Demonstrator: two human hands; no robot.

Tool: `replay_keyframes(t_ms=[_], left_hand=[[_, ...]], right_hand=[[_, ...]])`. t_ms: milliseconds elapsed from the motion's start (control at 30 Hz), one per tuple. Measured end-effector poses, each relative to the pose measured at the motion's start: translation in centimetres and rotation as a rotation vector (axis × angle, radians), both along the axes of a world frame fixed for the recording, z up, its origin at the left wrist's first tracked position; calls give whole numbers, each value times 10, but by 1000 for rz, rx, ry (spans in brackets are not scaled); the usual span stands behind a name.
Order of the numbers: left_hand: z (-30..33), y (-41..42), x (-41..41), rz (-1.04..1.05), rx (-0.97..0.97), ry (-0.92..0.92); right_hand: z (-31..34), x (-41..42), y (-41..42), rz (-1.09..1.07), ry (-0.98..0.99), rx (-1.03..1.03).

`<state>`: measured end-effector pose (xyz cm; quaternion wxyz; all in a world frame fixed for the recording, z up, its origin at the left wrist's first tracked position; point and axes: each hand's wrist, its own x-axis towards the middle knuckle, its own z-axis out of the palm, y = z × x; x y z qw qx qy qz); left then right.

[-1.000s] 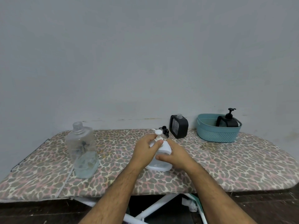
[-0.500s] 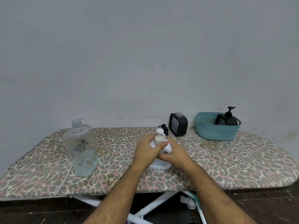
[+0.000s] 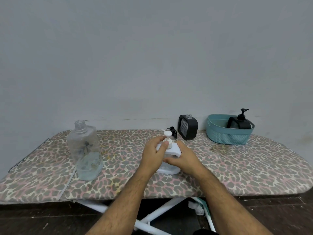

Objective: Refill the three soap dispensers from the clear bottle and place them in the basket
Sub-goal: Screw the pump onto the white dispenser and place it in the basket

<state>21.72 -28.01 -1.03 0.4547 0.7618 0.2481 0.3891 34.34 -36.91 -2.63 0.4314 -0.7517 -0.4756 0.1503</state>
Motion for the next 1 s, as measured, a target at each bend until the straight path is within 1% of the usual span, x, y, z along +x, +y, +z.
replay_keyframes(t_ms=[67,167,233,300,367,467,567,633,700,800,833,867,933,1000], left_hand=[[-1,-2,3,35,108,30],[4,-7,9,167,254,141],[8,-11,13,223,222,179],[8,-12,15,241,82,123],[7,-11,16,255,11,91],[4,-6,13,225,4,59],[2,-2,8,110,19,14],[0,0,6,32,64,36],[2,0,5,7,129,87],[9,-2,6,54,211,201],[10,-4,7,83,209,237],[11,-7,7,119,177,245],[10,-9,8,208,97,203],[10,-8,9,274,109,169]], right_hand=[[-2,0,1,-3,6,6],[-5,2,4,-1,2,11],[-5,2,4,-1,5,14],[-4,0,2,-5,25,23],[-3,0,-1,2,46,32],[-2,-1,0,17,43,35],[-4,2,2,4,32,28],[-3,1,1,4,22,25],[-3,1,1,4,24,21],[-4,0,4,9,5,33],[-5,1,4,15,-6,33],[-5,1,4,13,-8,30],[-3,-1,2,9,3,39],[-2,-2,1,11,20,45]])
